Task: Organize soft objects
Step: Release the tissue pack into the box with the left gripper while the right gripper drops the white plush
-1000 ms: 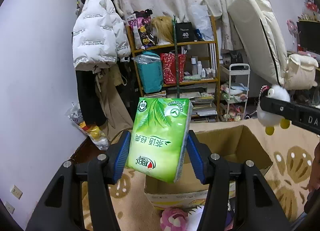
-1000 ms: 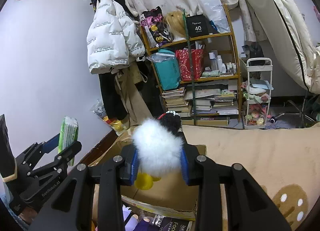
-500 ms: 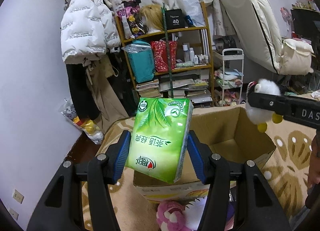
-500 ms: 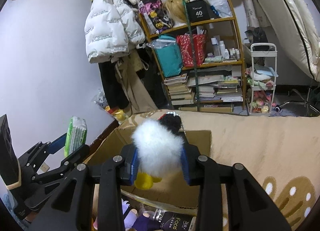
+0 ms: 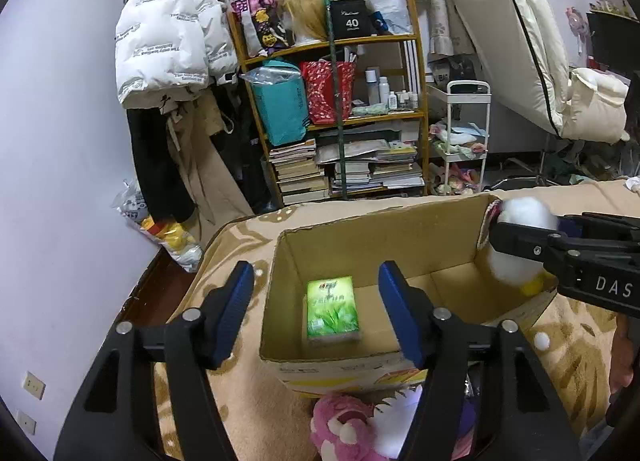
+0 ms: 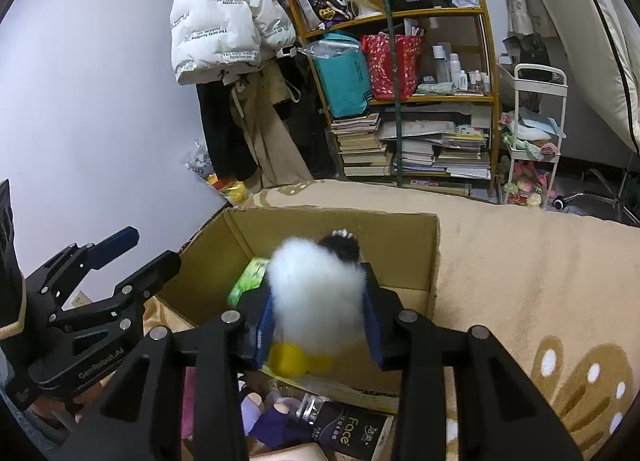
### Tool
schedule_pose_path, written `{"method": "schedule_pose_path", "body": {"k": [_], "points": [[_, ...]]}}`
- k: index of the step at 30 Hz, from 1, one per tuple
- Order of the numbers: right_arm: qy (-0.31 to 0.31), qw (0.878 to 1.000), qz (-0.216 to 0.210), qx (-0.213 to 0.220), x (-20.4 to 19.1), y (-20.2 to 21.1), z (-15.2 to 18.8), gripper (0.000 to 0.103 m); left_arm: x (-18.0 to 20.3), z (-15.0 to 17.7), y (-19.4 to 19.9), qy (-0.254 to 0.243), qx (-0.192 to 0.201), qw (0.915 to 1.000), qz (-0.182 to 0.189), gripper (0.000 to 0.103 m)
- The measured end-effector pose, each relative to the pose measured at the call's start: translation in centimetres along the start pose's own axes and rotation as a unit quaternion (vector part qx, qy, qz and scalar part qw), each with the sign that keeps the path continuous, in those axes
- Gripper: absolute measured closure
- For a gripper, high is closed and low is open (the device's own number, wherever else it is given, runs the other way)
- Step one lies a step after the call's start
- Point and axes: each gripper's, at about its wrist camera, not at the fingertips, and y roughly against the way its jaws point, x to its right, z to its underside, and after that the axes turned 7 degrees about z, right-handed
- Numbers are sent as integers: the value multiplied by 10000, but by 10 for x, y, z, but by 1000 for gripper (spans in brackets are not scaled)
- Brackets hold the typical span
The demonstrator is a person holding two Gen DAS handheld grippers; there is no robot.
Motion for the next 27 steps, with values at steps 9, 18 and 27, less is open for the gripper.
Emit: {"method": "schedule_pose_path", "body": {"k": [9, 18, 27], "points": [[-74, 9999, 43, 69, 2, 7, 1, 44, -5, 2, 14, 39, -27, 9998, -171, 32], [-241, 9997, -20, 104, -2, 36, 3, 16, -11, 4, 42, 18, 34, 9997, -243, 13], [-175, 9996, 81, 216, -13, 68, 11, 1, -12, 18, 68, 120, -30, 9991, -406, 4]]}}
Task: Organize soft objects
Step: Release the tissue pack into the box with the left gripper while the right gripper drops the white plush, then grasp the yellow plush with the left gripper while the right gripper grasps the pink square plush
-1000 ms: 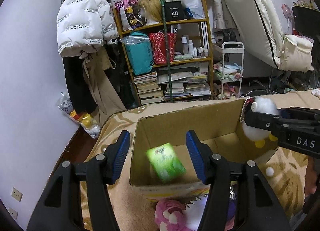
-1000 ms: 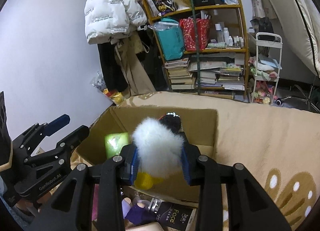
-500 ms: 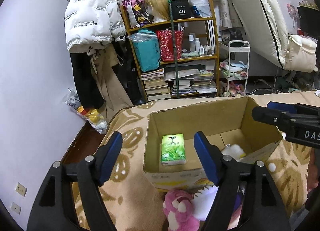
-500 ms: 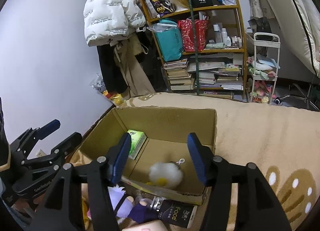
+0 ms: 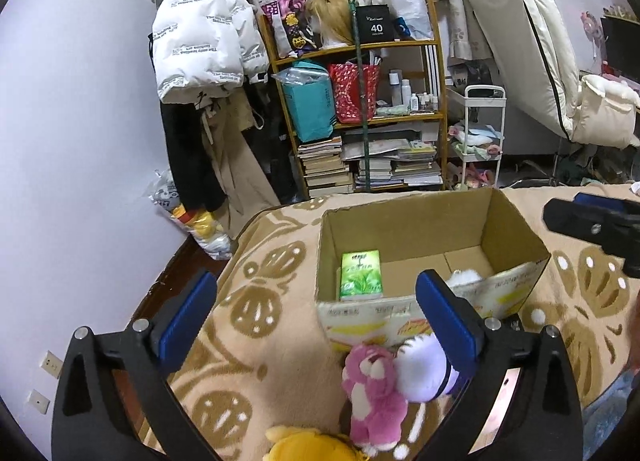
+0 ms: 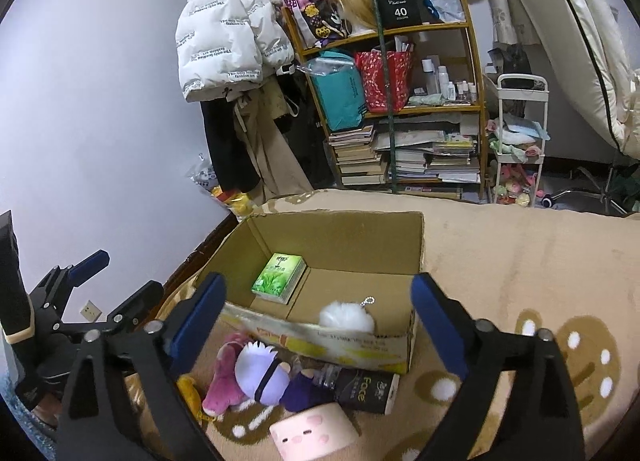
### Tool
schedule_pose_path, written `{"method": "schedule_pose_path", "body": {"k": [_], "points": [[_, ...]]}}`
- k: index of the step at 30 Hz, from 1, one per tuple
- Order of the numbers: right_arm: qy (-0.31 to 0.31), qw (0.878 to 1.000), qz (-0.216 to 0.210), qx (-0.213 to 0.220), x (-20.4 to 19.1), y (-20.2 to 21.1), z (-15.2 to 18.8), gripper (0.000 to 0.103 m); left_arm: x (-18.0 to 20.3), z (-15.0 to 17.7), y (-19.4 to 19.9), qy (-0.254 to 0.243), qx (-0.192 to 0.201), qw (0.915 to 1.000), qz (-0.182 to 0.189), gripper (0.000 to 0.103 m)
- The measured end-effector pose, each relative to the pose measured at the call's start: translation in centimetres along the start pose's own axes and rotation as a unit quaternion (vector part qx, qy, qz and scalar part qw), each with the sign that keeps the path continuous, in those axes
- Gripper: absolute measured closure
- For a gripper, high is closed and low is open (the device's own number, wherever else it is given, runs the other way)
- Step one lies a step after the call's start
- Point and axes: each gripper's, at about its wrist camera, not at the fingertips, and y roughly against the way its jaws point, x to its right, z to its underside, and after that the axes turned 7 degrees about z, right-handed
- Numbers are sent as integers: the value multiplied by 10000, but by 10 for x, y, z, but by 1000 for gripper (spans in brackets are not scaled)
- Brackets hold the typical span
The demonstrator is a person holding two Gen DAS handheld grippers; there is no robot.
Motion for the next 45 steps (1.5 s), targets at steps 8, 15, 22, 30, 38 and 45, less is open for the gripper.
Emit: {"method": "schedule_pose_path", "body": {"k": [8, 15, 22, 30, 38, 45], "points": [[5, 9999, 51, 92, -5, 25, 6, 0, -2, 8, 24, 229, -261, 9993, 107, 4], [82, 9999, 82, 50, -11, 40, 19, 0, -4, 19, 38, 209, -496, 9985, -38, 4], [156, 9998, 55, -67, -20, 47, 31, 0, -5, 29, 45, 140, -837, 9964, -62, 4], [330, 9991, 107, -262, -30, 46, 46, 0, -12, 37, 47, 216, -1104, 9936, -45, 4], [511, 9972, 158, -516, -36, 32, 56, 0, -21, 47, 30, 376, -1422, 9891, -14, 4], [589, 9954, 201, -731, -38, 21, 62, 0, -26, 56, 12, 468, -1699, 9843, -48, 4]]}}
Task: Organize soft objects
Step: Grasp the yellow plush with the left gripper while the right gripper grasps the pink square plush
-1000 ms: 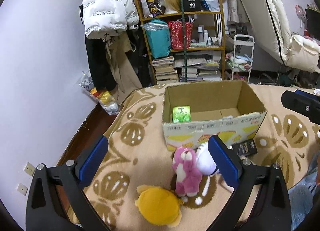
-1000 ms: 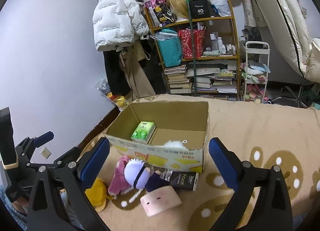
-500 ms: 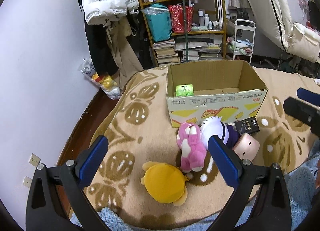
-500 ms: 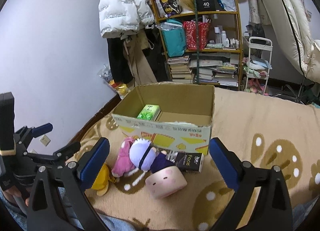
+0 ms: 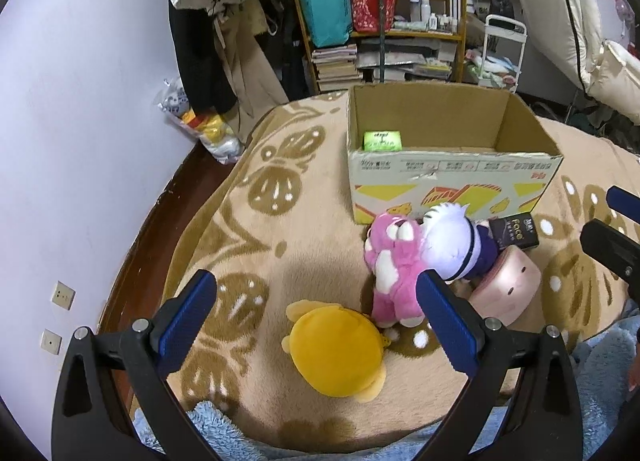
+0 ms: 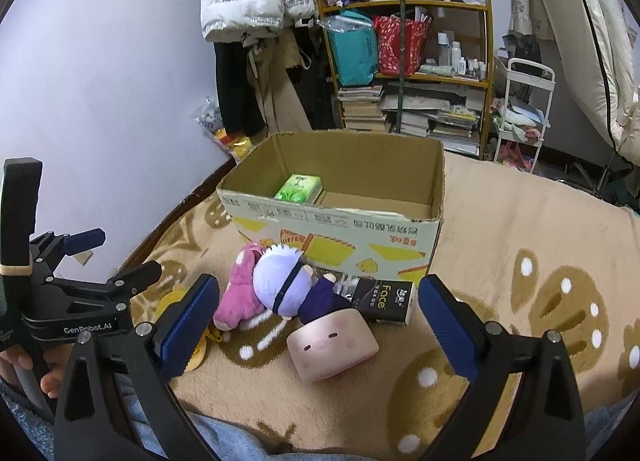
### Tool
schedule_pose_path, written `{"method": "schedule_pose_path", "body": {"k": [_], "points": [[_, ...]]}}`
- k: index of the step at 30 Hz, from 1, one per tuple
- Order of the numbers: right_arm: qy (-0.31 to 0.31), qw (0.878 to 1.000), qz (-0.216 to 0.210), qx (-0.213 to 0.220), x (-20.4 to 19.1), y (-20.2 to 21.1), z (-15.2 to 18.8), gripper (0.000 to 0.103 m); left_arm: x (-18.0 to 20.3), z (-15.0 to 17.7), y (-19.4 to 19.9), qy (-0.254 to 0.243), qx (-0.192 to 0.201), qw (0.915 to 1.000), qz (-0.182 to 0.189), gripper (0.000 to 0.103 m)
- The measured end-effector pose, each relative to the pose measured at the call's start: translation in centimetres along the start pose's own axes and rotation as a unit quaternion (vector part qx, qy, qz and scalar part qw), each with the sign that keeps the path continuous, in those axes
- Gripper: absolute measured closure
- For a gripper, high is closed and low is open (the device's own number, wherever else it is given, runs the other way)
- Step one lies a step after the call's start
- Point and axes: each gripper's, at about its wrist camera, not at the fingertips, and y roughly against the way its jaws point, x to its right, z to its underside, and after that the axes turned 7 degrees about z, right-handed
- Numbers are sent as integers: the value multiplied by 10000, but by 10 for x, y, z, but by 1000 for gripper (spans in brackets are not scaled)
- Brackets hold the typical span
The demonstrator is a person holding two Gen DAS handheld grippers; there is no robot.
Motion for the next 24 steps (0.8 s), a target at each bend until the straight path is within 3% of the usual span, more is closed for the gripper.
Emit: {"method": "schedule_pose_path", "body": {"k": [11, 24], "points": [[18, 9988, 95, -470, 0, -23, 6, 0, -1, 6, -28, -60, -349, 9993, 145, 4], [256, 9935, 97, -1105, -9, -59, 19, 0, -13, 15, -69, 210, -1131, 9931, 221, 4]]}}
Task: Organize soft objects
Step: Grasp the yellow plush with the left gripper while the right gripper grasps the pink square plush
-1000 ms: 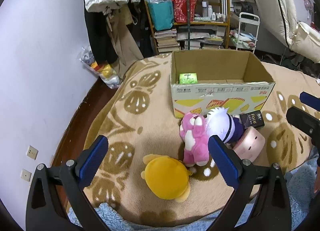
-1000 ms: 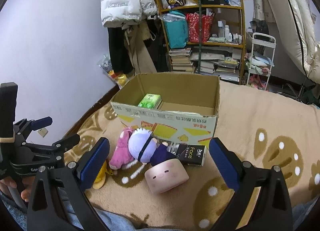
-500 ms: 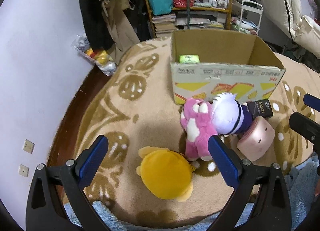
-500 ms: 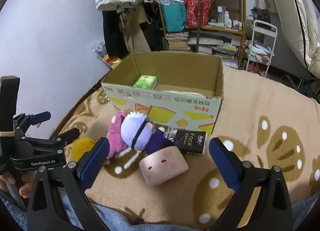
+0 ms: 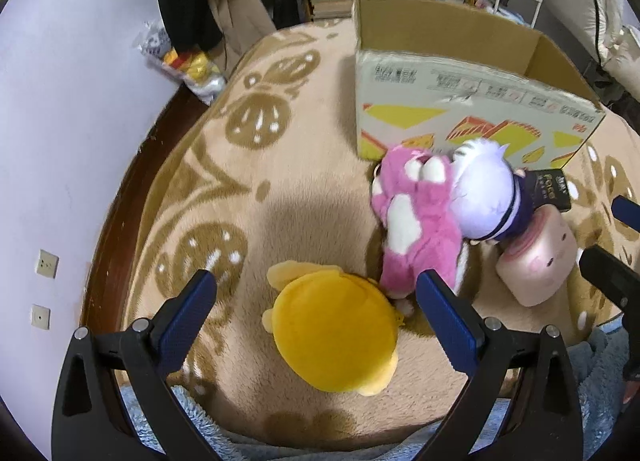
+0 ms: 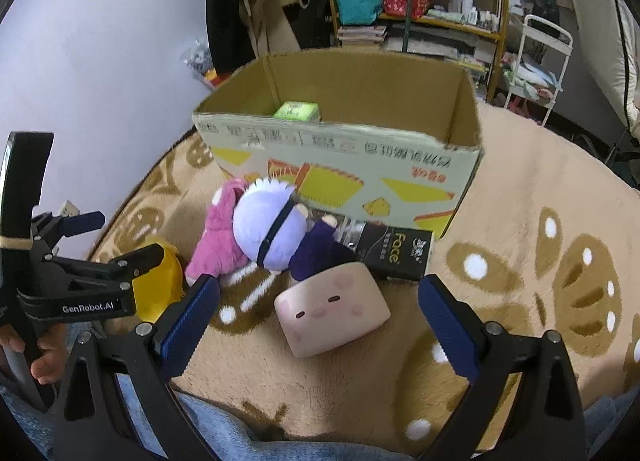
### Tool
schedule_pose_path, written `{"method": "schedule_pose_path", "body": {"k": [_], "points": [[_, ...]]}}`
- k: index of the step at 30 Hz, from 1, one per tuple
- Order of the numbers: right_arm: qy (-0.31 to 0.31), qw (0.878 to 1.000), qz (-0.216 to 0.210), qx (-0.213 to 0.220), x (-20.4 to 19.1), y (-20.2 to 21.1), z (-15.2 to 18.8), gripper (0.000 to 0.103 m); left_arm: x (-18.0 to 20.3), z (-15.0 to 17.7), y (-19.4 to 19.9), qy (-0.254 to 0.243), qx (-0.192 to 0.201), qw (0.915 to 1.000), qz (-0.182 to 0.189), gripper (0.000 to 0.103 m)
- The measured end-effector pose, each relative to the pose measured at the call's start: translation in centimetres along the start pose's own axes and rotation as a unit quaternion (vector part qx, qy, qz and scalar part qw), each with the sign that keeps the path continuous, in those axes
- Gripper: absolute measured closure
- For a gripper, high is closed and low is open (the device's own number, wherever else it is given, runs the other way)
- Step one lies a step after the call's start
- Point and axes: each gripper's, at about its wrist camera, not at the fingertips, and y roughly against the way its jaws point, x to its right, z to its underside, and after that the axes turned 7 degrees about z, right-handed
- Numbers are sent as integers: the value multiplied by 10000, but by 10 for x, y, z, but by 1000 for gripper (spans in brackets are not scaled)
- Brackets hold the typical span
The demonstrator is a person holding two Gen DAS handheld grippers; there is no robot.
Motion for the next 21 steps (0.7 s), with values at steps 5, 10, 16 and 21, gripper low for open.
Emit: {"method": "schedule_pose_path", "body": {"k": [5, 10, 16, 21], "points": [[81, 9995, -9, -299, -4, -16, 2, 0, -8, 0, -19, 153, -361, 9992, 66, 4], [174, 9977, 9, -655, -7, -37, 6, 0, -16, 1, -40, 325, -685, 9970, 153, 4], [266, 9939, 20, -1072, -11, -59, 11, 0, -18, 1, -55, 342, -885, 9950, 304, 4], [285, 9918, 76, -1241, -11, -69, 14, 0, -19, 0, -59, 407, -955, 9933, 509, 4]]}}
